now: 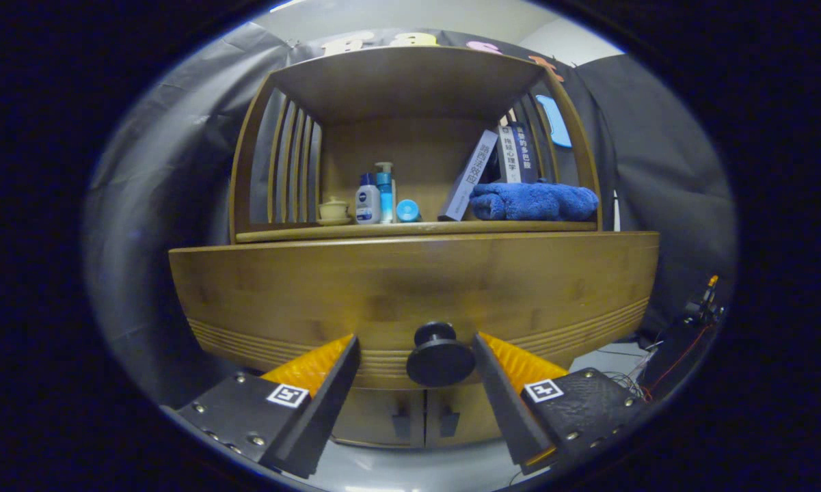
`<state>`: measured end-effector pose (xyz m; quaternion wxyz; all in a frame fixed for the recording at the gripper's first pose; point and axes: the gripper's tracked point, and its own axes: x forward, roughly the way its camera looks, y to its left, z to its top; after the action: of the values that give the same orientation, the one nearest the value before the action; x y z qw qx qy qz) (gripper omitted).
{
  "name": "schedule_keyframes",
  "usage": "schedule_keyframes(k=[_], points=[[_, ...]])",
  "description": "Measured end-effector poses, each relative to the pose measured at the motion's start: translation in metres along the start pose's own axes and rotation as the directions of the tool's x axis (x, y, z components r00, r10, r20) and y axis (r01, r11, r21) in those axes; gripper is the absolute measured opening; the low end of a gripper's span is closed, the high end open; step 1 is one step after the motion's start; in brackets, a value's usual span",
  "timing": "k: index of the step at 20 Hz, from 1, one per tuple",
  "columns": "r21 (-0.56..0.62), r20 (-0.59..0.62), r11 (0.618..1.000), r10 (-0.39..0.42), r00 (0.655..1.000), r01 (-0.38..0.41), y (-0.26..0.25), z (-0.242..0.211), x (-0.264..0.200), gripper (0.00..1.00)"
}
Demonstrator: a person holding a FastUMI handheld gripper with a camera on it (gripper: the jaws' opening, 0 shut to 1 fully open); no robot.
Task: Pull open the drawer, take out the items inside it, and place them on the countertop above the cabinet.
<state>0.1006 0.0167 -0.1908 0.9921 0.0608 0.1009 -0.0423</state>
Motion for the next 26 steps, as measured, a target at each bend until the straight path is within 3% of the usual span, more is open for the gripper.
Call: schedule_keyframes(k=[5, 9, 26], points=[[-0.021, 0.029, 1.0, -0.001, 1.0, 0.001, 0.0, 0.004, 0.031, 0.99], [0.032, 0.03, 0.999, -0.001, 1.0, 0.0, 0.003, 0.005, 0.053, 0.99], [-0.081, 0.109, 0.997, 0.009, 0.994, 0.0, 0.003, 0.007, 0.094, 0.98]])
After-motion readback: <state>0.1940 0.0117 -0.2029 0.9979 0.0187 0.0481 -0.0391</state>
